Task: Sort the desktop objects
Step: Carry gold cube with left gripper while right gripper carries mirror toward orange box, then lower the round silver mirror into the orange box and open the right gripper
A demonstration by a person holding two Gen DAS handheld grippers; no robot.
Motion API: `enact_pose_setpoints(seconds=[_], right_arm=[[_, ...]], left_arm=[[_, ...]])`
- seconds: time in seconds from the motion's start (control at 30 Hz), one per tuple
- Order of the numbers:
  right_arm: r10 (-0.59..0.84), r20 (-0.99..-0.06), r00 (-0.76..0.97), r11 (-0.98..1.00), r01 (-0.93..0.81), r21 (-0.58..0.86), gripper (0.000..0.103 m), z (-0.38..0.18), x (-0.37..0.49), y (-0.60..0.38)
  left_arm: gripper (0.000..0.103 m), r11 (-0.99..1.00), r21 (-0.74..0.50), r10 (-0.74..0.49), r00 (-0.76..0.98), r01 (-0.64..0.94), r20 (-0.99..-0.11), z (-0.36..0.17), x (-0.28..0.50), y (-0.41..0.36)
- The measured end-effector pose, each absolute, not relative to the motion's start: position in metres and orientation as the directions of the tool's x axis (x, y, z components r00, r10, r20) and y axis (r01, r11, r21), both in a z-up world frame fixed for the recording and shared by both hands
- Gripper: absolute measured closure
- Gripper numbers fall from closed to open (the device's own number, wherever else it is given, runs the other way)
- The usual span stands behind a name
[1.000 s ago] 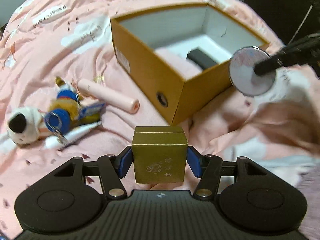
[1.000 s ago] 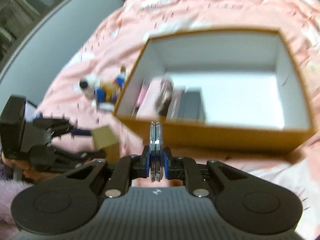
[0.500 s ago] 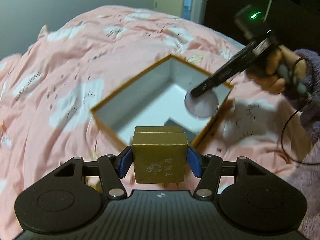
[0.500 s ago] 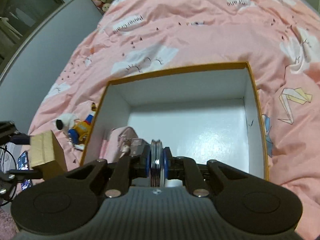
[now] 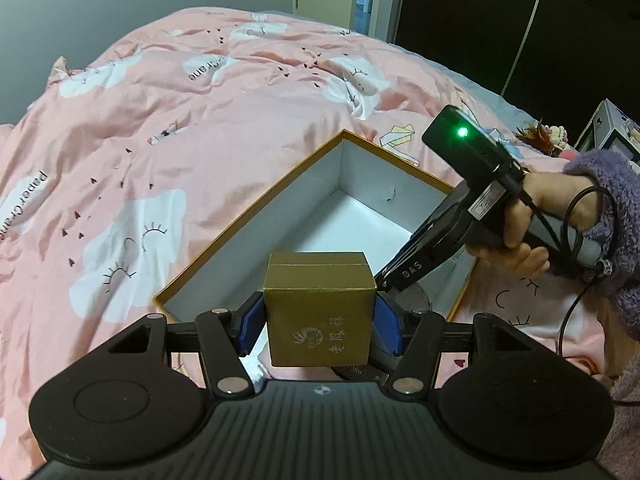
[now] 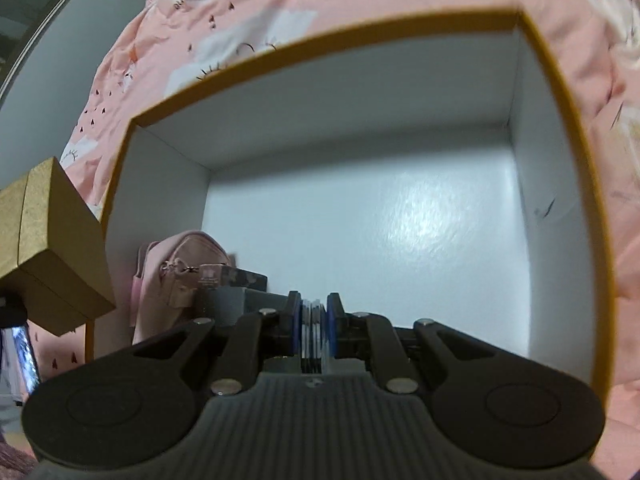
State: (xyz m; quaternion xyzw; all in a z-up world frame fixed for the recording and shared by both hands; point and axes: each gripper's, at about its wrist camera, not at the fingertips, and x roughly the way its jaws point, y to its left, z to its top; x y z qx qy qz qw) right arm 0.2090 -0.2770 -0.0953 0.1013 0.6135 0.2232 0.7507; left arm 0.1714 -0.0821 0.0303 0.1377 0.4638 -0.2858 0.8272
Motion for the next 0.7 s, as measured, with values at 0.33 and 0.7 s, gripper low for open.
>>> enact_pose_setpoints(seconds=[0.33,0.7], right_arm=[[0.431,-0.901,0.051,0.891,-0.183,0.416,0.083,-0.118,0.218,-0.281],[0.244,-0.97,-0.008,0.919,-0.317,0.233,0.073,-0.123,0.225,-0.265]], left_arm=[[0.035,0.78,-0.066,-0.364,0.366,0.623,-0.856,0.016,0.193,-0.094],[0.035,0.772,-0.093,-0.386,0.347,0.629,-0.855,0.011,0.204,-0.1]])
